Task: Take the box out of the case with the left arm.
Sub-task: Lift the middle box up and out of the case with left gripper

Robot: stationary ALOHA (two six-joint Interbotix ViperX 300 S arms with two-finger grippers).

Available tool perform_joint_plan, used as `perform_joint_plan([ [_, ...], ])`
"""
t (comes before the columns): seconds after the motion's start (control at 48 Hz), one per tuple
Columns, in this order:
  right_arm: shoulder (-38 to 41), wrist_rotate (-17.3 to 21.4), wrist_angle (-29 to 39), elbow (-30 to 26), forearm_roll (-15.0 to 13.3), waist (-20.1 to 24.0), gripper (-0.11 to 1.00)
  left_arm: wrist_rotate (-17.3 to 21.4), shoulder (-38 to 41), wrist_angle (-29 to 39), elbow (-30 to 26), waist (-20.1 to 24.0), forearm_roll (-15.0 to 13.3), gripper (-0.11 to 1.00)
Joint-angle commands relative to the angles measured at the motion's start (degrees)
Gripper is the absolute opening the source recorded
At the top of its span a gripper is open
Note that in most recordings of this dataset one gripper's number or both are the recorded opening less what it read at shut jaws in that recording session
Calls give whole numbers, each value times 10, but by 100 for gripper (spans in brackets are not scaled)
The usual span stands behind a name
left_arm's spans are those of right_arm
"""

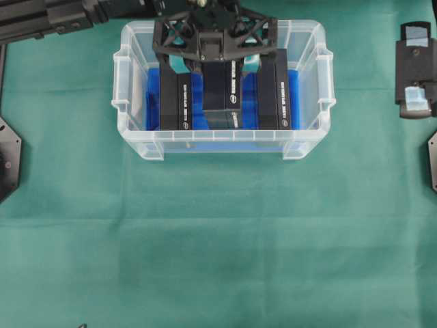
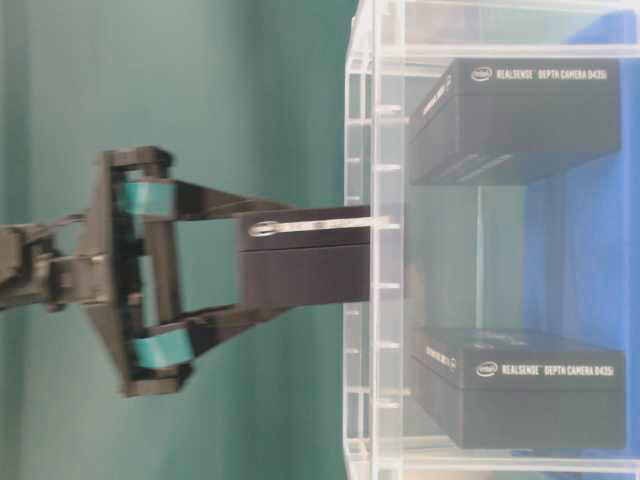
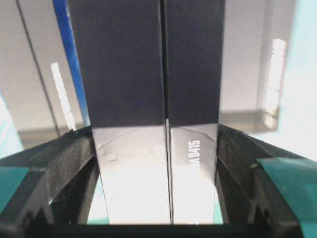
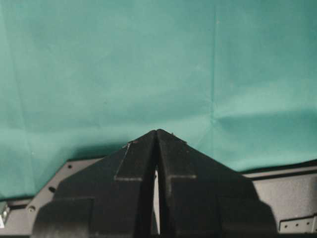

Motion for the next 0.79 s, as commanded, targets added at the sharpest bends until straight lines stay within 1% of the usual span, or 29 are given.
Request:
perform_joint_plan([
  [0.0, -1, 1, -3, -6, -2, -1, 0, 0, -38, 24, -43, 2, 4, 60],
  [0.167, -1, 1, -2, -5, -2, 0, 0, 0, -47, 54, -76, 4, 7, 60],
  [0.271, -1, 1, -2, -5, -2, -1, 0, -2, -49, 56, -87, 7, 11, 60],
  [0.771, -2, 1, -1, -5, -2, 0, 0, -1, -50, 57, -87, 9, 11, 60],
])
